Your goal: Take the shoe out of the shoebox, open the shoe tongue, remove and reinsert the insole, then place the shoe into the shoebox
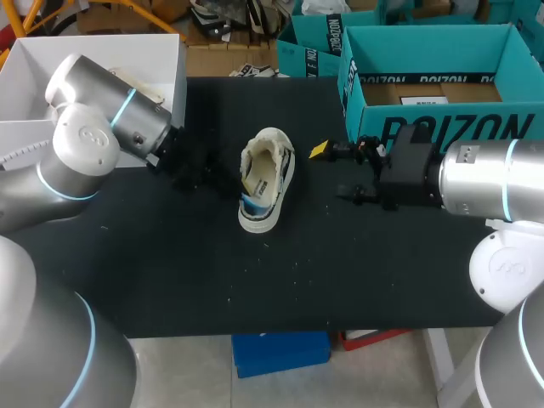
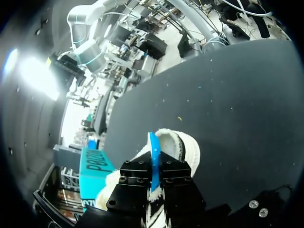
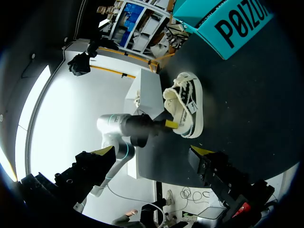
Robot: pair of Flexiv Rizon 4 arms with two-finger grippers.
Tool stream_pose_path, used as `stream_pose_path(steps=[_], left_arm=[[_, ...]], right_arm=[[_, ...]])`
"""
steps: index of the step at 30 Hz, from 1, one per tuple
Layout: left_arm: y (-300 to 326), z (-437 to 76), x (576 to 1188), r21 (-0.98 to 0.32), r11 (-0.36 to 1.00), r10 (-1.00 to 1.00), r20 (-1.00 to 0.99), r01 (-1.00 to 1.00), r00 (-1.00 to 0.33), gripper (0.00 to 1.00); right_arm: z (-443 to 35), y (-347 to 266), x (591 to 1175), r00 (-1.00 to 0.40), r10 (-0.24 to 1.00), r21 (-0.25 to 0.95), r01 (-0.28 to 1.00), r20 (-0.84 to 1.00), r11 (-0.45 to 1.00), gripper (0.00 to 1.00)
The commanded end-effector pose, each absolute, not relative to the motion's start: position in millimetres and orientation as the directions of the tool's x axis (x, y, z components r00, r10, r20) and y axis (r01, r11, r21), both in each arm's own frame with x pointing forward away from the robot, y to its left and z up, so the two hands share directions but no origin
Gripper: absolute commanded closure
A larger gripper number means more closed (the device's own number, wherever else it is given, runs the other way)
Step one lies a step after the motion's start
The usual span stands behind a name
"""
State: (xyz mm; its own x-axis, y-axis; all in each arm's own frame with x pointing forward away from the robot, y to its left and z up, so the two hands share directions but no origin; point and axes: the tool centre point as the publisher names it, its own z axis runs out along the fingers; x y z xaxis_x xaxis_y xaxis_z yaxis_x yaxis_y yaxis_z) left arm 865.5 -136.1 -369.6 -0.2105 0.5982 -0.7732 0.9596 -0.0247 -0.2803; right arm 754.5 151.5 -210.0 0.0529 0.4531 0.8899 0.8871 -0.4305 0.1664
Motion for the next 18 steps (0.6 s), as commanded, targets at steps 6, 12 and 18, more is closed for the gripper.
stream_pose_path(steps=[6, 12, 18], left_arm=[[-143, -372, 876, -0.273, 0.000, 0.599, -0.770, 0.962, -0.218, 1.00], [-147, -374, 881, -0.274, 0.021, 0.603, -0.764, 0.962, -0.231, 1.00], [-151, -374, 882, -0.281, 0.033, 0.614, -0.752, 0.959, -0.242, 1.00]], right_arm=[[-210, 152, 755, 0.052, 0.452, 0.166, 0.887, 0.890, -0.430, 0.00], [-210, 152, 755, 0.052, 0.452, 0.166, 0.887, 0.890, -0.430, 0.00], [-210, 152, 755, 0.052, 0.452, 0.166, 0.887, 0.890, -0.430, 0.00]])
